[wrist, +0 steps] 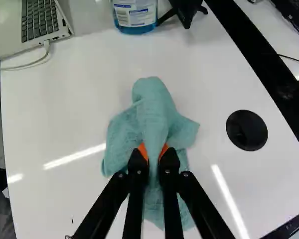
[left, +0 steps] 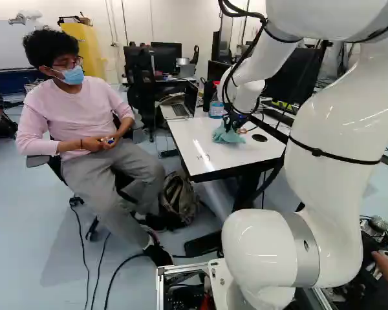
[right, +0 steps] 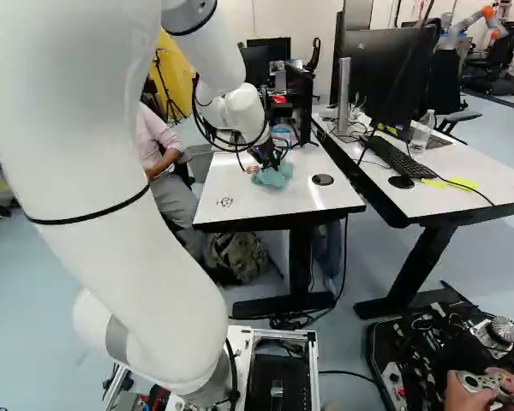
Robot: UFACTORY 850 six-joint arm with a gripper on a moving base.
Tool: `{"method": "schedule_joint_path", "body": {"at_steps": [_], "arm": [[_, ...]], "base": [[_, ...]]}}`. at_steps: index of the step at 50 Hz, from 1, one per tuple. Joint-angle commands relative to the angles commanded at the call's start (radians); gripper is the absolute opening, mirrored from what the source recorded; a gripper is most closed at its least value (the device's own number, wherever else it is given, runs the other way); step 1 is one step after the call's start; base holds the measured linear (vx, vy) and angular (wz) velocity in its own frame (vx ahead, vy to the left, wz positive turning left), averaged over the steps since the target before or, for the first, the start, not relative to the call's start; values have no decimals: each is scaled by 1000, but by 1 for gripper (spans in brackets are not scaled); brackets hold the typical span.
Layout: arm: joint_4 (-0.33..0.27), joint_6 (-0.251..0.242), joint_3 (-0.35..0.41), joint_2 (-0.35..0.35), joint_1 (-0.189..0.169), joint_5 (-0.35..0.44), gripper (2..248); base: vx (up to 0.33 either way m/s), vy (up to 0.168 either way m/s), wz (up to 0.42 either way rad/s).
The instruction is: Clean the table with the green towel
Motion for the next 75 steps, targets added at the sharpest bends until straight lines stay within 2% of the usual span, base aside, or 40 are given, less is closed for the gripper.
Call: {"method": "schedule_joint_path", "body": {"at_steps": [12, 40, 50, 75], "arm": [[0, 0, 49, 76, 15, -26, 39], [0, 0, 47, 75, 14, -26, 39], [0, 0, 15, 45, 2, -22, 39], [6, 0, -113, -73, -36, 62, 39]], "base": [[0, 0, 0], [0, 0, 0], [0, 0, 0], [0, 0, 0]]}}
